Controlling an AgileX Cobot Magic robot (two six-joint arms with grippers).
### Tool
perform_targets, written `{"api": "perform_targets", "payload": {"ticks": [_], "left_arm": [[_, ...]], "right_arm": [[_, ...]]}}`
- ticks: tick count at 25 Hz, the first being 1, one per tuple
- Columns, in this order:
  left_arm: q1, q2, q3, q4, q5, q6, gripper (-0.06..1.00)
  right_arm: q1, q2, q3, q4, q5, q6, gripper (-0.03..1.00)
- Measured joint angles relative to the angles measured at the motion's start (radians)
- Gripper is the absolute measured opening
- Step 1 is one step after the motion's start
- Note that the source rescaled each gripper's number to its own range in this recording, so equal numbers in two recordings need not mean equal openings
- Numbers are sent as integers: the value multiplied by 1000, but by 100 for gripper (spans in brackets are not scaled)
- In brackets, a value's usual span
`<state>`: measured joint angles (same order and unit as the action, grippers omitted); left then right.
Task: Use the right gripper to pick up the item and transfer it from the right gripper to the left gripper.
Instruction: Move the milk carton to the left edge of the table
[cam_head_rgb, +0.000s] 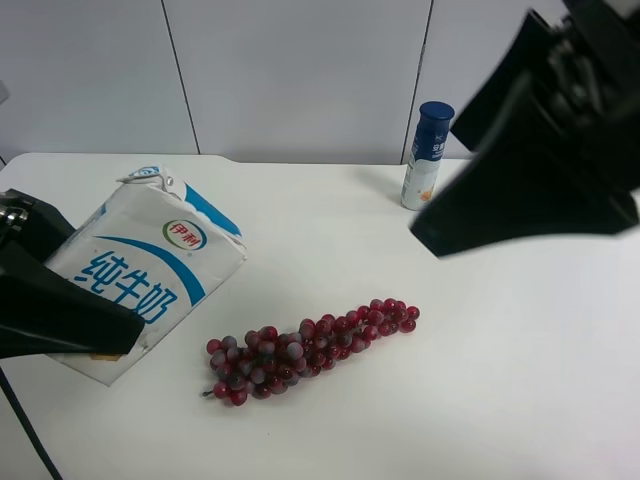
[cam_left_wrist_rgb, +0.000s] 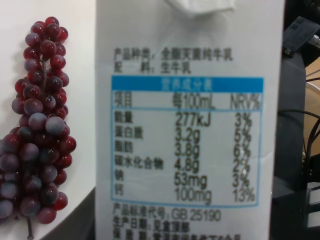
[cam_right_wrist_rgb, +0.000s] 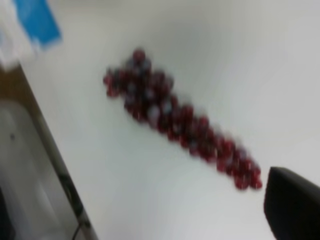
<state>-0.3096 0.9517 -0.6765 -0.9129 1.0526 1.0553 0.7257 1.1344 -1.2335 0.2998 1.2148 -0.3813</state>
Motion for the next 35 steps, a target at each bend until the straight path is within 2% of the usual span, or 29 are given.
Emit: {"api": "perform_targets", "payload": {"ticks": [7,15,21,25,28,35], "left_arm": [[0,0,0,0,0,-1,0],[0,0,0,0,0,-1,0],[0,0,0,0,0,-1,0],[0,0,0,0,-3,-1,0],[0,0,0,0,-18,-1,0],[0,0,0,0,-25,-1,0]], "right_arm": [[0,-276,295,-41,4,8,100],[0,-595,525,-116,4,83,100],[0,-832,706,-158,-118,232,100],[0,-955,736,-269,-137,381,100],[0,-1013,738,-334,-145,451,100],[-2,-1020,738,-340,-151,467,100]]}}
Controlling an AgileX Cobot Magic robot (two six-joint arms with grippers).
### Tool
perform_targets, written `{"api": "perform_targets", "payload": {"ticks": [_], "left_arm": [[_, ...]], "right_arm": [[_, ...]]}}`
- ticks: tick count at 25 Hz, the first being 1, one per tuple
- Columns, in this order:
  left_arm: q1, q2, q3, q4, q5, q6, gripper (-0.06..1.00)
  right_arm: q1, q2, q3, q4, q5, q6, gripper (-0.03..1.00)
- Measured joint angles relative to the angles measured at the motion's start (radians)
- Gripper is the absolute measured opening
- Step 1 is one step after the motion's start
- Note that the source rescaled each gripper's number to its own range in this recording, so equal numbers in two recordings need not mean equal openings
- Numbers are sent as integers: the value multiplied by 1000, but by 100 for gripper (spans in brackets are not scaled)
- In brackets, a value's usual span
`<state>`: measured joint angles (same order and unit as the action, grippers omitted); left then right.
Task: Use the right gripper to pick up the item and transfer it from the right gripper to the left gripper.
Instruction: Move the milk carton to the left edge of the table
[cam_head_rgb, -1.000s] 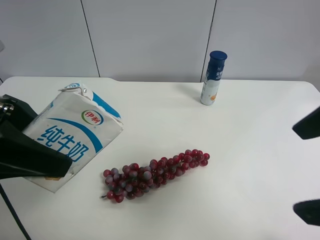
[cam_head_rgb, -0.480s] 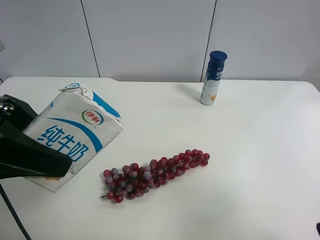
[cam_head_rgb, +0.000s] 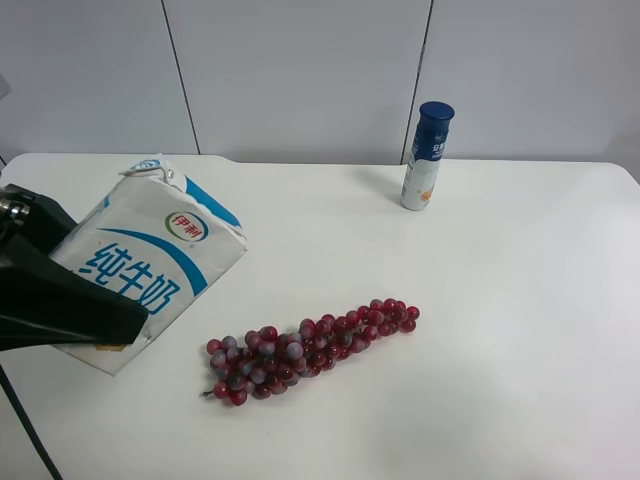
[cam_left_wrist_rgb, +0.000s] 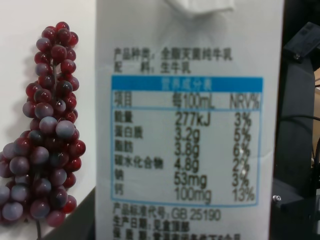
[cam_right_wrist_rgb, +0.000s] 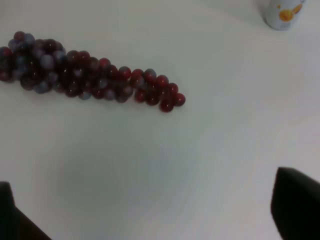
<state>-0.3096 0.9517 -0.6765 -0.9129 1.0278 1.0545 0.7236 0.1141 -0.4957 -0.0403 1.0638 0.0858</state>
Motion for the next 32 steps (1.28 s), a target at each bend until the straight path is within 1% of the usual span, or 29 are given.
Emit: {"api": "perform_targets", "payload": {"ticks": [2,3,5,8,11,12,15,19,32], "left_arm": [[0,0,0,0,0,0,0],[0,0,0,0,0,0,0],[0,0,0,0,0,0,0],[0,0,0,0,0,0,0],[0,0,0,0,0,0,0],[0,0,0,0,0,0,0],[0,0,0,0,0,0,0],[0,0,0,0,0,0,0],[0,0,0,0,0,0,0]], "right_arm": [[-19,-24,1,0,0,0,100],[-44,-48,1,0,0,0,100],[-119,-99,1,-1,-1,1,100],[-284,-117,1,-1,-1,1,100],[-427,-117,1,-1,-1,1,100],[-469,-117,1,-1,-1,1,100],[-552,-117,1,-1,-1,1,100],[-570,-117,1,-1,-1,1,100],[-570,-117,1,-1,-1,1,100]]}}
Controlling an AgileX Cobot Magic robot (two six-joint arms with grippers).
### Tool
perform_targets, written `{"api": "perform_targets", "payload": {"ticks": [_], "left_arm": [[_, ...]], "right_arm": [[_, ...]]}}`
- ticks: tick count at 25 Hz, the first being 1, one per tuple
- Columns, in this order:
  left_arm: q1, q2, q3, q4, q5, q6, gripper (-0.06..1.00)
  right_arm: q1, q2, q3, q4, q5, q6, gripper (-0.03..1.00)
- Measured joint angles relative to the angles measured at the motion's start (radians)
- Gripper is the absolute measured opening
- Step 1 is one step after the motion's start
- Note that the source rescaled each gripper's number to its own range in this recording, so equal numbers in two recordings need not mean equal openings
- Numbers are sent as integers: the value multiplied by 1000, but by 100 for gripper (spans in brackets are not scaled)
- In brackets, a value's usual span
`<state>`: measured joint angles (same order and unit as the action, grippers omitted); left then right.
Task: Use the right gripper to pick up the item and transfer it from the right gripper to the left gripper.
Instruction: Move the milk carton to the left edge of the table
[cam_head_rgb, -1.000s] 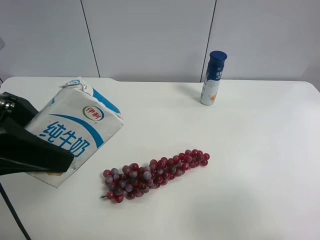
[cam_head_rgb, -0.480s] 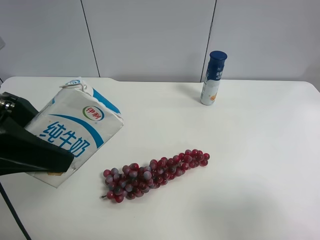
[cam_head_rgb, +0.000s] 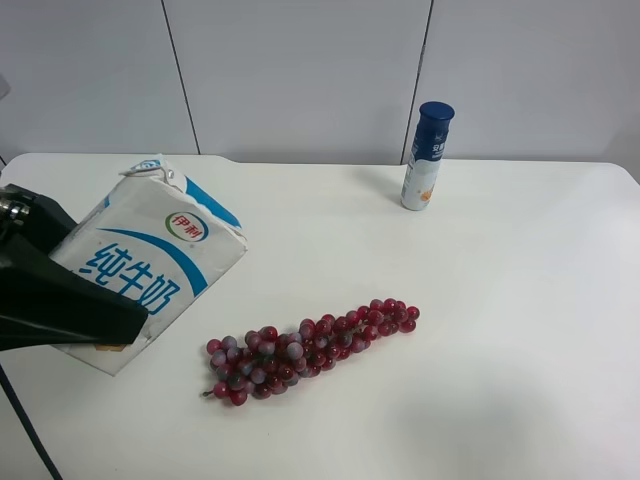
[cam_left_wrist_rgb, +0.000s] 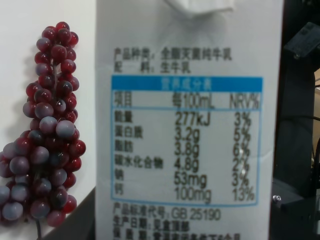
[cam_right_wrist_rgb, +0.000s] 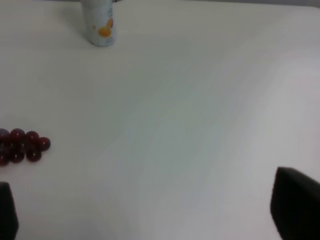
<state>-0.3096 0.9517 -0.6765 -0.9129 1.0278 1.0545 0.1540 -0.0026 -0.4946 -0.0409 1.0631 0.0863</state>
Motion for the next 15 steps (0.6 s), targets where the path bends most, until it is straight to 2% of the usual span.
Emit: {"api": "perform_targets", "payload": {"ticks": [15], "left_arm": [[0,0,0,0,0,0,0]], "right_arm": [[0,0,0,0,0,0,100]]}}
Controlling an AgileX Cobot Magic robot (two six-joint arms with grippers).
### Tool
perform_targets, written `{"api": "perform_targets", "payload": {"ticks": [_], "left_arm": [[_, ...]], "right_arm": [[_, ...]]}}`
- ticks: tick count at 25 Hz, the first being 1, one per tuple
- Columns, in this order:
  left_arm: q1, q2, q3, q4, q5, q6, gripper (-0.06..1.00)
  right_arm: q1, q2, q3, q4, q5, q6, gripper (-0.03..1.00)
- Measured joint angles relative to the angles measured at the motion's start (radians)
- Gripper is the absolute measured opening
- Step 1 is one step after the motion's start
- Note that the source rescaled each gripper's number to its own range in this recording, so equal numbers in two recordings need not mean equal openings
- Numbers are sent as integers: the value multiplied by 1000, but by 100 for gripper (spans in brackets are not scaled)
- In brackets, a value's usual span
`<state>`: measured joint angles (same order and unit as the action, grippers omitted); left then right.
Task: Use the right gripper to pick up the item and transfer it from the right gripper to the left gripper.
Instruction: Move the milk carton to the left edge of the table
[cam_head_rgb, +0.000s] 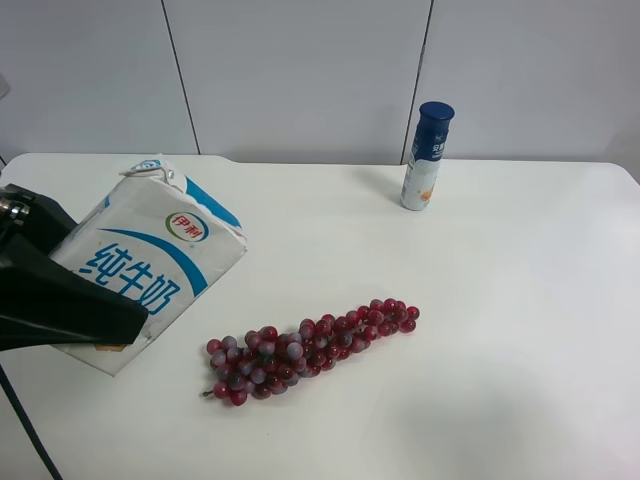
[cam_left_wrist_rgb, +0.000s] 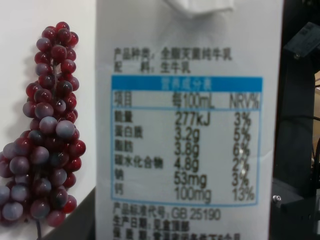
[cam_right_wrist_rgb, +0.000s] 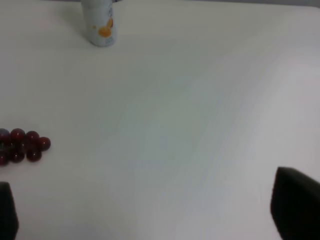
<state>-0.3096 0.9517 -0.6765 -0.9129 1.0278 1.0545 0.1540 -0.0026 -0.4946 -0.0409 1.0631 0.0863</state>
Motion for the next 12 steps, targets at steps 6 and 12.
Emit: {"api": "perform_targets", "payload": {"ticks": [6,12], "left_arm": [[0,0,0,0,-1,0,0],[0,0,0,0,-71,0,0]], "right_arm": [[0,0,0,0,0,0,100],[0,0,0,0,0,0,100]]}}
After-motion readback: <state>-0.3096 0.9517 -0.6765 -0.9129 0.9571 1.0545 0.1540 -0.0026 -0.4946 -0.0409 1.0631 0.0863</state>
